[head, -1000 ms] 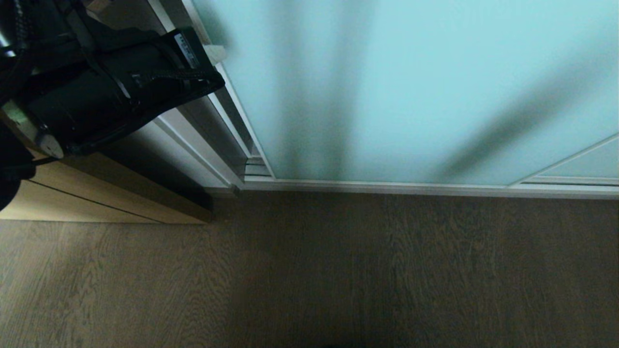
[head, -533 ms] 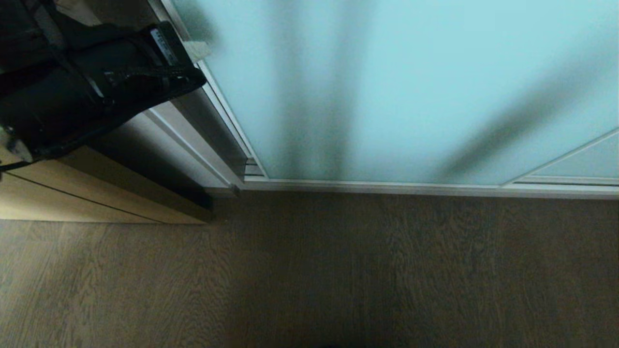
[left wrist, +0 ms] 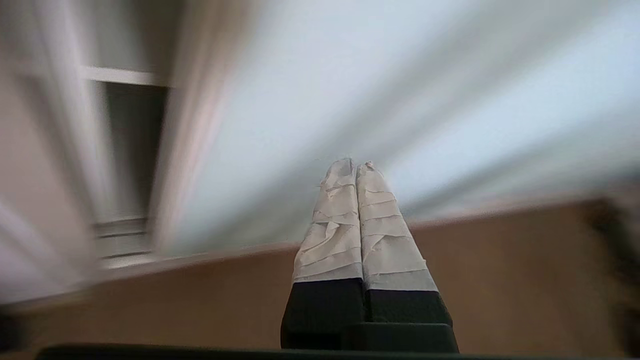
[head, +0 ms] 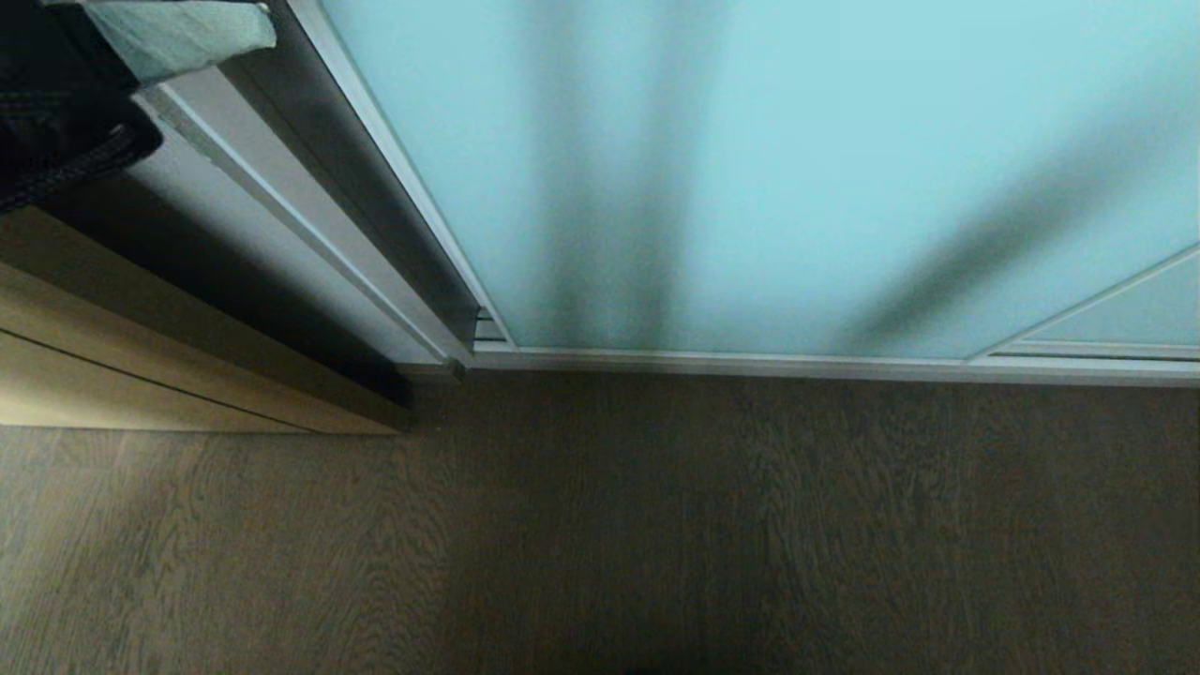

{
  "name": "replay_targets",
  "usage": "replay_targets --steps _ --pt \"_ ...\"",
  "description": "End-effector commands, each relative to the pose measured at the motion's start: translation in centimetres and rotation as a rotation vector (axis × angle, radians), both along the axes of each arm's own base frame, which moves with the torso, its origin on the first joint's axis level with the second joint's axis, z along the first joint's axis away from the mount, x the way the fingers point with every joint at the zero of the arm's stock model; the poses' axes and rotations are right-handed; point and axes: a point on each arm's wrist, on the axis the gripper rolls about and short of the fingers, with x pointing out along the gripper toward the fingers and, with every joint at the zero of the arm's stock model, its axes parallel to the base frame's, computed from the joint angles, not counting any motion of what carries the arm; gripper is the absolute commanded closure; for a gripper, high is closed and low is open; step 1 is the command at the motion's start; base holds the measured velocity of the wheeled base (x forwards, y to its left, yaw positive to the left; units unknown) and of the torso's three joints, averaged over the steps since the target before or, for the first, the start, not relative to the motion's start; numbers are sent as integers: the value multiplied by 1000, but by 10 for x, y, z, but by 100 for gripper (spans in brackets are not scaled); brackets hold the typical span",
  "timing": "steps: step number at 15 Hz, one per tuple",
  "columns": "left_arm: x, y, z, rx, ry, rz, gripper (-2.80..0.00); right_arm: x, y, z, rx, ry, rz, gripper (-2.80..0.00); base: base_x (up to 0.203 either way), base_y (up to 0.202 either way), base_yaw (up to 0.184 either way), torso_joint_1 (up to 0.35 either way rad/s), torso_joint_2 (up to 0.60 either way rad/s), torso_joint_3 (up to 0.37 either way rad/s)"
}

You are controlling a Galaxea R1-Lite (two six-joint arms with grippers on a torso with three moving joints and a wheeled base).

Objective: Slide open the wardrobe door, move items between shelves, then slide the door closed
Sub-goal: Close the door

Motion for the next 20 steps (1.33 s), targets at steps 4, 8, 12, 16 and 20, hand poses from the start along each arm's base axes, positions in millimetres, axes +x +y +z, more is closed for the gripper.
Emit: replay_targets --steps 4,8,12,16,20 --pt "21 -12 -14 -37 138 -173 0 0 0 0 0 1 1 0 0 0 0 0 0 0" --pt "82 -37 -41 -33 245 -193 0 0 0 0 0 1 1 0 0 0 0 0 0 0" --pt "119 -50 -52 -39 266 -186 0 0 0 0 0 1 1 0 0 0 0 0 0 0" --pt "137 -54 -49 -54 254 -109 0 0 0 0 0 1 1 0 0 0 0 0 0 0" --pt "145 -47 -43 -63 224 -18 0 0 0 0 0 1 1 0 0 0 0 0 0 0"
